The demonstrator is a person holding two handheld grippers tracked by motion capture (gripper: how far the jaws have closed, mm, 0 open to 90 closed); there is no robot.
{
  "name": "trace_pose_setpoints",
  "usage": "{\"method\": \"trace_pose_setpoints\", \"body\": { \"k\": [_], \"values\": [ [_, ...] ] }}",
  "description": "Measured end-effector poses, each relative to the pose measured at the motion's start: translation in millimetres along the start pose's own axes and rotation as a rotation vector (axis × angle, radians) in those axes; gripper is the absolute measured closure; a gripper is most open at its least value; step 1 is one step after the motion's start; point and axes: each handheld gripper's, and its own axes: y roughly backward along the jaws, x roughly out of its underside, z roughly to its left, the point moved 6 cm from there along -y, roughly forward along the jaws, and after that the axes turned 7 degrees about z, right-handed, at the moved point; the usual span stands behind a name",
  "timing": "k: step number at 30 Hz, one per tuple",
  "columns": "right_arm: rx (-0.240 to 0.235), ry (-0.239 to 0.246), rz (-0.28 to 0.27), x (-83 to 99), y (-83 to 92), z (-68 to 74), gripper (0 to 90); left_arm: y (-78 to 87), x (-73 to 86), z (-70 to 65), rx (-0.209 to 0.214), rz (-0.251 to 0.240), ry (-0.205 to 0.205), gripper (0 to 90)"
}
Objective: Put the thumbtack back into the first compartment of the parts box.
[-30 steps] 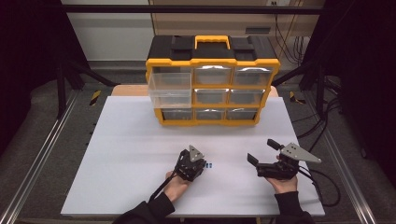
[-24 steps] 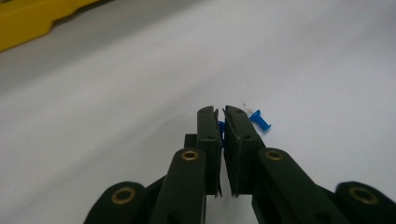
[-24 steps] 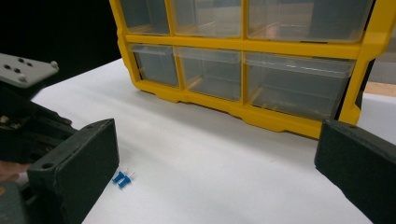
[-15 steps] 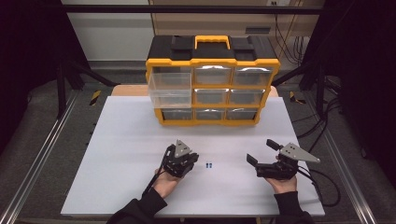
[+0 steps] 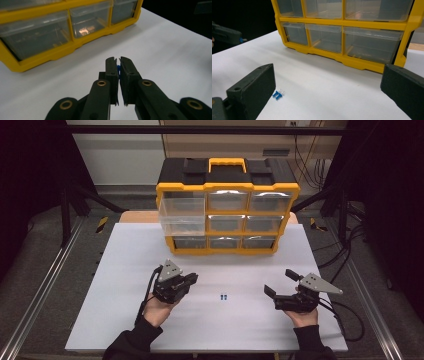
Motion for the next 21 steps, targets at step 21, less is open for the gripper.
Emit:
{"method": "trace_pose_setpoints", "body": {
  "k": [21],
  "values": [
    [-0.003,-0.018,-0.001,-0.6,0.5,0.7,0.7,68.3,-51.1,15.4,0.014,-0.154,-0.044,84.7]
  ]
}}
